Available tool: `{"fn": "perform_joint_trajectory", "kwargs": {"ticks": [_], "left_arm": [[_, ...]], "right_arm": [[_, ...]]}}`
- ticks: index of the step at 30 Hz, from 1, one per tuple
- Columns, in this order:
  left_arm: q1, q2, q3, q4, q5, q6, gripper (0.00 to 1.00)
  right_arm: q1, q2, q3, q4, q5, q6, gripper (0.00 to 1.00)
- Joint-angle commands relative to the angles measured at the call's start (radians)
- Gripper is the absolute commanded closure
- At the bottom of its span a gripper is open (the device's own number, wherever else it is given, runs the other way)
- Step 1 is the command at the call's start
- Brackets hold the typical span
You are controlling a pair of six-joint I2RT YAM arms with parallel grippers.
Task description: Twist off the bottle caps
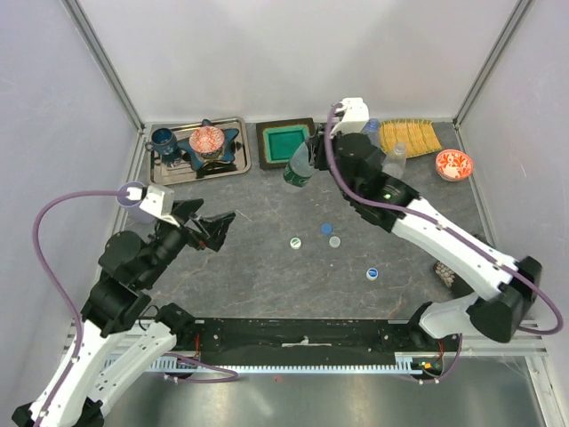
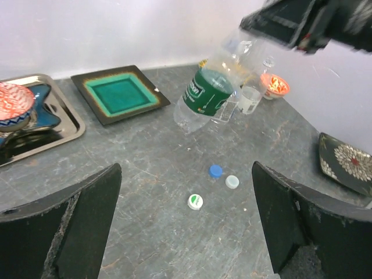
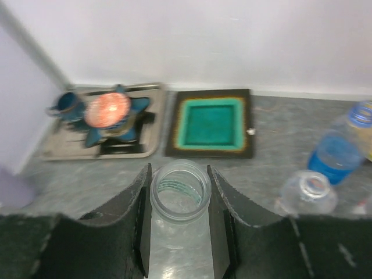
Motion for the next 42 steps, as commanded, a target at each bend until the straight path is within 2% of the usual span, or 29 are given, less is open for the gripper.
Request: {"fn": "perform_joint_trajectory", "kwargs": {"ticks": [1,5,9,18,30,36,39,40,42], "left_arm": [[0.002,-0.055,-0.034,-0.039,-0.086,0.019,0.01],[0.002,-0.077,-0.052,-0.059,-0.084,0.007,0.01],[0.002,-0.098,-0.078,-0.064,-0.083,-0.005,0.01],[0.002,-0.106,-0.092,-0.075,-0.080,-0.001,0.01],[0.002,-0.101,-0.109,-0.075,-0.072,-0.001,0.00],[0.002,-0.094,-0.117,-0.071,-0.066,-0.004,0.00],[0.002,-0.089,-0.120,-0.065,-0.063,-0.005,0.01],[0.002,-0.087,-0.121,-0.064,-0.061,-0.005,0.00],[0.002,-0.083,-0.120,-0.064,-0.060,-0.007,0.01]], "right_arm": [[0.002,0.114,-0.042,0.209,0.320,-0.136,1.00],[-0.001,0.206,-0.060,0.335,0.371,-0.188,1.00],[-0.003,0.312,-0.037,0.370,0.375,-0.200,1.00],[-0.009,0.438,0.016,0.321,0.355,-0.170,1.00],[-0.023,0.462,0.000,0.254,0.317,-0.127,1.00],[-0.034,0.464,-0.019,0.226,0.311,-0.105,0.94],[-0.038,0.459,-0.025,0.220,0.308,-0.098,0.85],[-0.038,0.459,-0.026,0.218,0.308,-0.096,0.76],[-0.040,0.455,-0.025,0.214,0.306,-0.091,0.67]]}}
